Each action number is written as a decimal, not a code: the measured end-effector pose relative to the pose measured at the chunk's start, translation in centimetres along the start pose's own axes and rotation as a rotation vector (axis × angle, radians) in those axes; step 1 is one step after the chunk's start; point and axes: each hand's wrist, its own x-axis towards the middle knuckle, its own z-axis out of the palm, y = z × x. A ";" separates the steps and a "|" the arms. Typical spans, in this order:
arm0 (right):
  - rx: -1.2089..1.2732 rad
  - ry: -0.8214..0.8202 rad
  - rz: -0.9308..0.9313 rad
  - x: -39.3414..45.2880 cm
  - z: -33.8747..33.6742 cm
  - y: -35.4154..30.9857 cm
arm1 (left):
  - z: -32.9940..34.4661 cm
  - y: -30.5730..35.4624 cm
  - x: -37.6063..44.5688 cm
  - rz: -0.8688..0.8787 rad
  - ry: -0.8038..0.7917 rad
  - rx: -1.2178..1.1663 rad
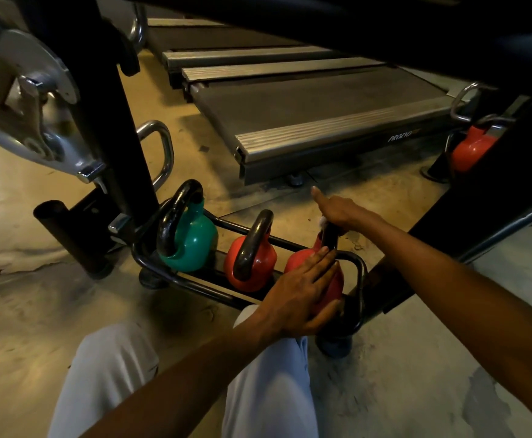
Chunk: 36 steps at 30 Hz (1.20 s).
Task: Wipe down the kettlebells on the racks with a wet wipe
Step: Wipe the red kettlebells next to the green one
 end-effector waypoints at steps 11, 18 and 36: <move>0.736 -0.290 0.411 -0.6 -3.2 1.5 | -0.3 0.2 0.0 0.003 -0.001 -0.012; 1.021 -0.312 0.467 -1.8 -2.5 2.6 | -0.4 0.5 0.0 0.002 0.012 -0.029; 1.264 -0.228 0.443 -4.0 2.1 4.9 | -0.9 0.1 0.0 0.042 0.000 -0.041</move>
